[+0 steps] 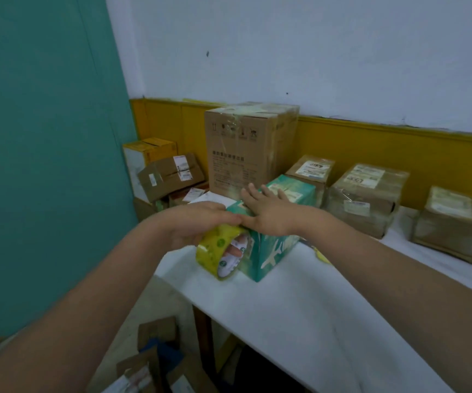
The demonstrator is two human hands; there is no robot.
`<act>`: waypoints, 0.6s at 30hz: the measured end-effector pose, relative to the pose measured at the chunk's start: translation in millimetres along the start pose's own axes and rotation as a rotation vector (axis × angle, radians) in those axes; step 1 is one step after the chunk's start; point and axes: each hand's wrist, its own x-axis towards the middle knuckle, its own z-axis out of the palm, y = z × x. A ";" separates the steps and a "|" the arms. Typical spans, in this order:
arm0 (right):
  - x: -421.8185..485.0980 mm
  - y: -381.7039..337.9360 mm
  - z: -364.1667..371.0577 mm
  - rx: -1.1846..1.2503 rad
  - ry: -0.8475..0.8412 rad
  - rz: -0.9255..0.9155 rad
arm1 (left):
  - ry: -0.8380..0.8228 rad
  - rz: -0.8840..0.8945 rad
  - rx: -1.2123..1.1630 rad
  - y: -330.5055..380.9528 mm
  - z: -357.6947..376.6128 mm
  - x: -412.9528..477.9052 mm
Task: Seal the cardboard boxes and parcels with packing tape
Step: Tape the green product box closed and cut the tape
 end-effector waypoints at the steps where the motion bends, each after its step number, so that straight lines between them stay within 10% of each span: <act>1: 0.6 4.5 0.4 0.000 0.011 -0.026 | -0.056 0.005 -0.123 -4.4 1.6 0.0; 12: -10.1 42.7 3.0 0.007 0.257 -0.225 | 0.217 0.150 -0.401 -29.7 84.7 30.6; 16: -43.1 98.7 45.0 0.313 0.854 0.090 | 0.295 0.126 -0.439 -29.8 91.6 38.9; 18: -42.9 129.6 72.2 0.327 0.765 0.283 | 0.358 0.105 -0.483 -31.8 92.7 41.4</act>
